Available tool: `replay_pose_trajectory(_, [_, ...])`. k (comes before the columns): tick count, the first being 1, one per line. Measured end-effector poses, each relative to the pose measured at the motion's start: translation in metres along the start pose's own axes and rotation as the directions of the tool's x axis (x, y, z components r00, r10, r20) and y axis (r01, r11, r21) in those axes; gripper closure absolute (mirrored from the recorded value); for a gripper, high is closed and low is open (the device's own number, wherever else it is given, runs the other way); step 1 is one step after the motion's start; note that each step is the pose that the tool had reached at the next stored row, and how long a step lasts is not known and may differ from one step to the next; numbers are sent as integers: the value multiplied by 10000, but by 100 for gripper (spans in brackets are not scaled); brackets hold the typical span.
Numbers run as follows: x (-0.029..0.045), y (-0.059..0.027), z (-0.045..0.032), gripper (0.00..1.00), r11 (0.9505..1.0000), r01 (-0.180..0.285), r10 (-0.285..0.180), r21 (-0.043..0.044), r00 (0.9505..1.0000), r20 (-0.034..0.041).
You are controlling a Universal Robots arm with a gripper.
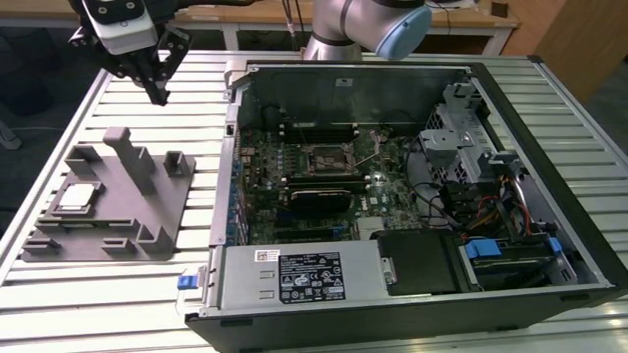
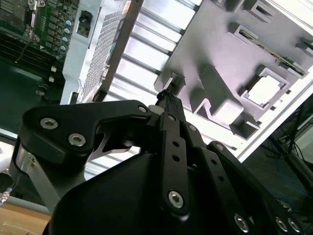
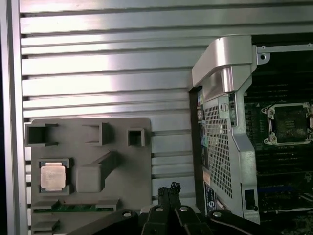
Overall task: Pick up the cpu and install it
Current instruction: 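Reach for the cpu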
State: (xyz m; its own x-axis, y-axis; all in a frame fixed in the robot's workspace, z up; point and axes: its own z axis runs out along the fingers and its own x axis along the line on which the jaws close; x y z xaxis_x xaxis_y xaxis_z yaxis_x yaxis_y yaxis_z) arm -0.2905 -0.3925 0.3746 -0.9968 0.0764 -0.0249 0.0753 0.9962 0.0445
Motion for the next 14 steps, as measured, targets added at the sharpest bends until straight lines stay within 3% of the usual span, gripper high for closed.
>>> replay_pose_trajectory(14, [202,-22,88,89,10000,0,0,1,10000,0])
